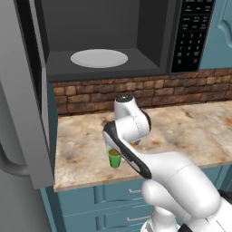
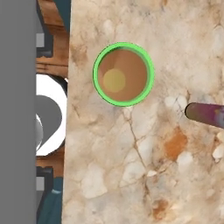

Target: Place the microwavable item in the microwave. Then, close the microwave door and press the start button.

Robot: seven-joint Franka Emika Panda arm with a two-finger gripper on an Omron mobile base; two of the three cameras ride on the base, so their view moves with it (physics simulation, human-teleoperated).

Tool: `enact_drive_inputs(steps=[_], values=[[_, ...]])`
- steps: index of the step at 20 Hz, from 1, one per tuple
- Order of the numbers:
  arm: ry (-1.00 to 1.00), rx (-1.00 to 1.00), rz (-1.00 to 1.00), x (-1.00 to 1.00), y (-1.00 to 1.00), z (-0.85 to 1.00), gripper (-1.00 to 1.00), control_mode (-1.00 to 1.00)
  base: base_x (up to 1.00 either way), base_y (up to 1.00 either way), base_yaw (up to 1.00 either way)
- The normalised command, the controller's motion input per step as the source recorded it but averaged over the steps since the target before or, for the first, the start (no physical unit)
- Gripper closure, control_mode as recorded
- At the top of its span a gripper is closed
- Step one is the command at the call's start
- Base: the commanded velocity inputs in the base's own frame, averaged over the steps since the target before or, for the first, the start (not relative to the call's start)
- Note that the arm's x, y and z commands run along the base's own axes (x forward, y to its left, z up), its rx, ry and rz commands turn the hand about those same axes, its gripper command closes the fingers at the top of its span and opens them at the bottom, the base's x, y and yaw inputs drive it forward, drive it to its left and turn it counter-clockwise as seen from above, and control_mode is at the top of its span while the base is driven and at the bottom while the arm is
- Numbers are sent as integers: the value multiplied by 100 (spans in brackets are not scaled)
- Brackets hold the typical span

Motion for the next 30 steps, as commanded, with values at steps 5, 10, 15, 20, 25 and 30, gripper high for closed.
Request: enact_drive_inputs(steps=[5,10,15,20,25,30], values=[[0,8,0,14,0,-20,-100,-100,0,0,0],[0,13,0,25,0,-28,-100,-100,0,0,0],[0,11,0,28,0,-32,-100,-100,0,0,0],[0,8,0,18,0,-29,-100,-100,0,0,0],[0,4,-1,19,0,-25,-100,-100,0,0,0],[0,3,-2,18,0,-25,-100,-100,0,0,0]])
